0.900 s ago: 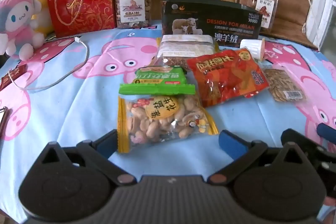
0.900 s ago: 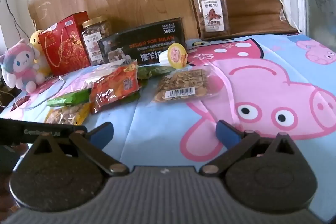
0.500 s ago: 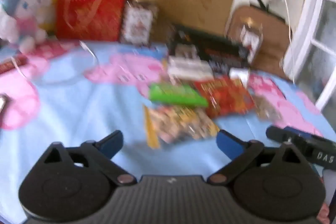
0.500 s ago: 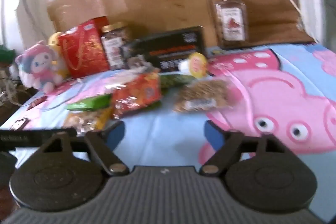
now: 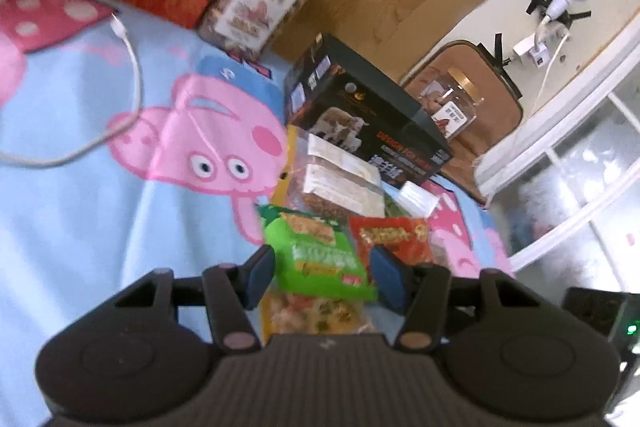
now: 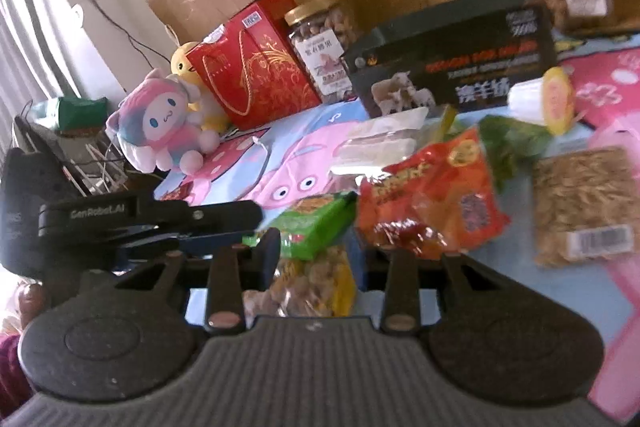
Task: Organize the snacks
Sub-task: 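Grasp the green snack bag with the left tool, then carry the green bag into the dark box and open the left tool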
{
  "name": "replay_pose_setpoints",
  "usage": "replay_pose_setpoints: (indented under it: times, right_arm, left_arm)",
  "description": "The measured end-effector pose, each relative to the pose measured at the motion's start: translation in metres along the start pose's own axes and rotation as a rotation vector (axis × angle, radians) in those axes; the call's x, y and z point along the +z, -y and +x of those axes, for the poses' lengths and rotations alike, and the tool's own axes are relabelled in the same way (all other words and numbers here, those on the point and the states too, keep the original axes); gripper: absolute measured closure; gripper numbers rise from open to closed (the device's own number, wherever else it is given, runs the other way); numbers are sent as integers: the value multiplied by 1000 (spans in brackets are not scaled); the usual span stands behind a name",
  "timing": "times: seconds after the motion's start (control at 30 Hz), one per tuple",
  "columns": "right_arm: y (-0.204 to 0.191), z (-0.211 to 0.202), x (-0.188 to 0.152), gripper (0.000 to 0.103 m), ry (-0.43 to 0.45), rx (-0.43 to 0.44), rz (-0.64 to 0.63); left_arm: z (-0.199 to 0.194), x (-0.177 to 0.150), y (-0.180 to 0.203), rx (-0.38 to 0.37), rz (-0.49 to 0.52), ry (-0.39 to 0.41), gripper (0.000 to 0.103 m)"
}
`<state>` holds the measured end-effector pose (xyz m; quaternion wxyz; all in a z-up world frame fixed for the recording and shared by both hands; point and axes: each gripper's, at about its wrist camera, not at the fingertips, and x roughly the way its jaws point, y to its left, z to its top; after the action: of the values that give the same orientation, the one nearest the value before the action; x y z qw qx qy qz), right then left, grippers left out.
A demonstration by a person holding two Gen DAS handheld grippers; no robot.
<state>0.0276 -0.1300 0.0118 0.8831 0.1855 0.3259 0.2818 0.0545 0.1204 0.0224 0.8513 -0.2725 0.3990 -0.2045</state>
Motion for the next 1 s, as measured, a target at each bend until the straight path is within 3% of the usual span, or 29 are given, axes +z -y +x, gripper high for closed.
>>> replay_pose_setpoints:
  times: [0.03, 0.1, 0.23, 0.5, 0.6, 1.0]
  right_arm:
    - [1, 6, 2, 63, -22, -3, 16]
    - [8, 17, 5, 62, -91, 10, 68]
    - [6, 20, 4, 70, -89, 11, 64]
    - [1, -5, 18, 74, 44, 44, -5]
    - [0, -15, 29, 74, 118, 20, -56]
    - [68, 14, 106, 78, 298, -158, -66]
  left_arm:
    - [6, 3, -2, 3, -13, -15, 50]
    - [16, 6, -2, 12, -22, -47, 63]
    - [14, 2, 1, 56, 15, -29, 75]
    - [-9, 15, 23, -5, 97, 27, 76]
    - [-3, 26, 37, -31, 131, 41, 76]
    - [108, 107, 101, -16, 251, 83, 76]
